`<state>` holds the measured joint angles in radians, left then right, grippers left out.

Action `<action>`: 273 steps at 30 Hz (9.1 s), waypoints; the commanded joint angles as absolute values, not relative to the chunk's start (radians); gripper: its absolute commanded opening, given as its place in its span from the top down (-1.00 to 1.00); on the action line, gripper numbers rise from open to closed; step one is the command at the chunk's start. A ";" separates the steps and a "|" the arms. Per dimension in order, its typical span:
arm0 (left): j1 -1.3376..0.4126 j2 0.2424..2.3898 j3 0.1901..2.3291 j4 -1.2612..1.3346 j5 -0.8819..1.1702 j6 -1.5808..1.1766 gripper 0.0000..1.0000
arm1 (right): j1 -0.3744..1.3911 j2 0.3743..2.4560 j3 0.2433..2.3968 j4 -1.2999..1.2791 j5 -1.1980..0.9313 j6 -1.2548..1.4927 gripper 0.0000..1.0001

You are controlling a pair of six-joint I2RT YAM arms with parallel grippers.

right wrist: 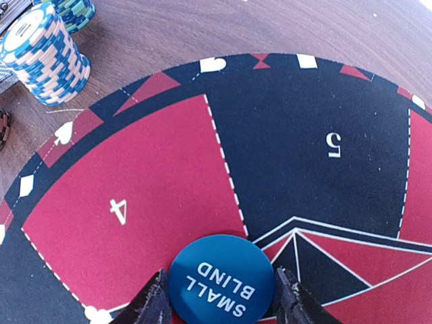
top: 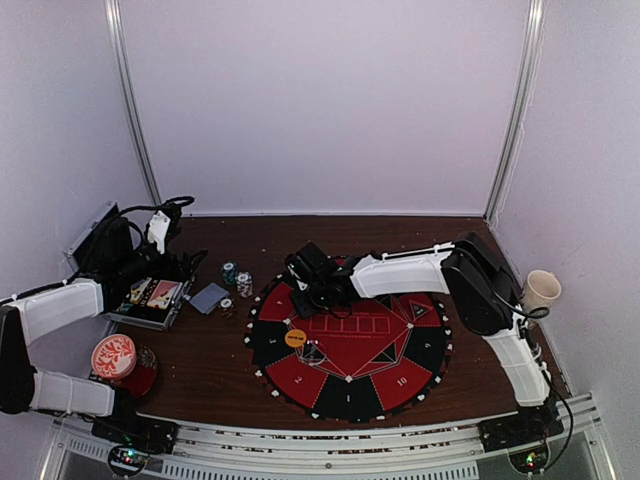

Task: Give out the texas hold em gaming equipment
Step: Move the small blind button to position 4, then move the big blind button to position 10, then pick up the pile of poker chips from the pile of poker chips.

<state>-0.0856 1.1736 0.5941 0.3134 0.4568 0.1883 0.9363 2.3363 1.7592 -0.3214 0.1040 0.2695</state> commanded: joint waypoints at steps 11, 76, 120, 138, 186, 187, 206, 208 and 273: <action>-0.079 1.181 0.609 0.347 0.467 0.182 -0.96 | 0.939 2.257 1.736 -0.334 0.117 0.247 -0.53; -0.080 1.183 0.611 0.344 0.465 0.182 -0.96 | 1.112 2.291 1.752 -0.555 0.046 0.223 -0.11; -0.079 1.182 0.612 0.337 0.456 0.184 -0.96 | 1.017 1.513 0.808 -0.263 0.193 0.420 -0.01; -0.080 1.186 0.614 0.336 0.457 0.184 -0.96 | 1.017 1.505 0.710 -0.239 0.134 0.443 -0.01; -0.081 1.320 0.703 0.196 0.604 0.256 -0.96 | 1.011 1.567 0.996 -0.160 0.515 0.351 -0.99; -0.080 1.337 0.717 0.177 0.614 0.259 -0.96 | 1.011 1.556 0.985 -0.144 0.509 0.350 -0.98; -0.132 1.519 1.050 -0.160 0.602 0.391 -0.96 | 1.010 1.524 0.927 -0.091 0.477 0.382 -0.97; -0.141 1.540 1.087 -0.187 0.595 0.393 -0.96 | 1.010 1.526 0.924 -0.088 0.478 0.381 -0.97; -0.305 1.816 1.104 -0.135 0.441 0.453 -0.34 | 0.995 1.561 0.908 -0.060 0.573 0.389 -0.99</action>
